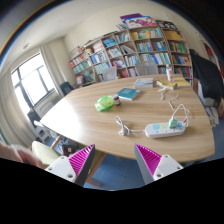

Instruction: Unplug charger

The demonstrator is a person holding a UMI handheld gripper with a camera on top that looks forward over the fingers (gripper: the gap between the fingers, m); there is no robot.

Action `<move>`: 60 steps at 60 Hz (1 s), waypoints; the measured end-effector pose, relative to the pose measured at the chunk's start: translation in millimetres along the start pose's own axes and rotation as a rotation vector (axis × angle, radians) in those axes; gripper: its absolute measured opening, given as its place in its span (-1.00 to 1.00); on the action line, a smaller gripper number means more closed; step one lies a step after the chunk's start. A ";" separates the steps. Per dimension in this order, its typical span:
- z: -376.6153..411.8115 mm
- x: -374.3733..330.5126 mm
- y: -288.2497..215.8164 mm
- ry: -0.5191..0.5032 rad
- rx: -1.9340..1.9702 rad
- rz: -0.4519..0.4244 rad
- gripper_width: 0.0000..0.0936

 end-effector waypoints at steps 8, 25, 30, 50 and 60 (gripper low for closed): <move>-25.5 12.0 1.9 0.129 0.109 0.010 0.74; -97.1 78.9 19.6 0.345 0.071 0.057 0.72; -126.4 104.8 18.6 0.392 0.054 0.010 0.72; -236.4 227.4 -23.2 0.419 0.030 -0.112 0.65; -240.0 248.6 -20.1 0.359 -0.064 -0.085 -0.40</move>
Point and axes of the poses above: the point between the fingertips, and its own axes, seen from behind it with the camera up: z to the left, y down, x forward, the way the camera looks, the point moved 7 cm from there along -x, backward, against the way the camera looks, and after that the axes turned 12 degrees about y, right-handed, at the moved point
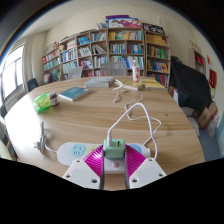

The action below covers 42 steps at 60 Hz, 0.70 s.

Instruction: Unplug charger

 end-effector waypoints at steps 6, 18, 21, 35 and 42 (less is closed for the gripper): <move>-1.3 -0.7 -0.3 -0.027 -0.007 -0.017 -0.47; -20.1 -41.5 -96.9 -0.034 -0.001 -0.236 -0.49; -33.8 -55.5 -129.3 -0.008 -0.005 -0.306 -0.49; -133.6 -40.1 -138.7 0.154 -0.013 -0.254 -0.47; -146.2 -9.6 -66.5 0.128 -0.052 -0.006 -0.46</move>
Point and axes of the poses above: the point between the fingertips, and its own axes, seen from behind it with the camera up: z to the left, y down, x forward, the way the camera looks, the point moved 7 cm from there along -x, backward, against the way the camera looks, and after that the axes turned 12 degrees about y, right-handed, at the moved point
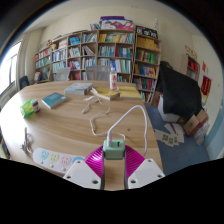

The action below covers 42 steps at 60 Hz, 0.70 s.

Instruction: Unplug charger

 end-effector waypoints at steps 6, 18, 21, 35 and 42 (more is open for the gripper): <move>6.6 10.4 50.6 -0.028 -0.068 0.140 -0.45; 17.3 26.8 81.6 -0.017 -0.135 0.227 -0.33; 17.7 32.8 80.1 -0.001 -0.135 0.242 -0.28; 13.8 32.6 71.4 0.055 -0.059 0.302 0.63; 10.6 3.4 62.7 0.110 -0.046 0.283 0.77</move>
Point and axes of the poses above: the point between the fingertips, and its own axes, seen from behind it with the camera up: z to the left, y down, x forward, the way the camera looks, the point moved 7 cm from there along -x, backward, against the way the camera looks, and after that the axes turned 12 degrees about y, right-handed, at the moved point
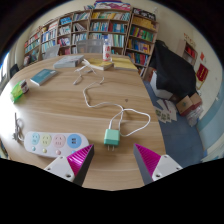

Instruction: Unplug charger

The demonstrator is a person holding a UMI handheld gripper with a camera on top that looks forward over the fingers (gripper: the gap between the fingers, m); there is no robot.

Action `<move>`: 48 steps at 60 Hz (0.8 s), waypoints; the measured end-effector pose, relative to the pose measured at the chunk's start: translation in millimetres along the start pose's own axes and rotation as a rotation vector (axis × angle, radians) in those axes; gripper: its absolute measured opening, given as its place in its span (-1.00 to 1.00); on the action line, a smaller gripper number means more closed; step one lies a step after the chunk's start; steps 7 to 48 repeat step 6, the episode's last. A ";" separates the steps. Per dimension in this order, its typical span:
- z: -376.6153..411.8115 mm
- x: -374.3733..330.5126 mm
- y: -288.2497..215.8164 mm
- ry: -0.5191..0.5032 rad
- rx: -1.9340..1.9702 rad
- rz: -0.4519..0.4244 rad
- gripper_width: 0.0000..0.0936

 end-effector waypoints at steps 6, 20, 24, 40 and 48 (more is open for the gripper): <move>-3.2 -43.3 4.1 0.028 0.047 -0.023 0.81; -3.2 -43.3 4.1 0.028 0.047 -0.023 0.81; -3.2 -43.3 4.1 0.028 0.047 -0.023 0.81; -3.2 -43.3 4.1 0.028 0.047 -0.023 0.81; -3.2 -43.3 4.1 0.028 0.047 -0.023 0.81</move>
Point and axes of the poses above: the point between the fingertips, and its own axes, seen from behind it with the camera up: z to the left, y down, x forward, the way the camera looks, the point moved 7 cm from there along -x, backward, against the way the camera looks, and after that the axes turned 12 degrees about y, right-handed, at the moved point
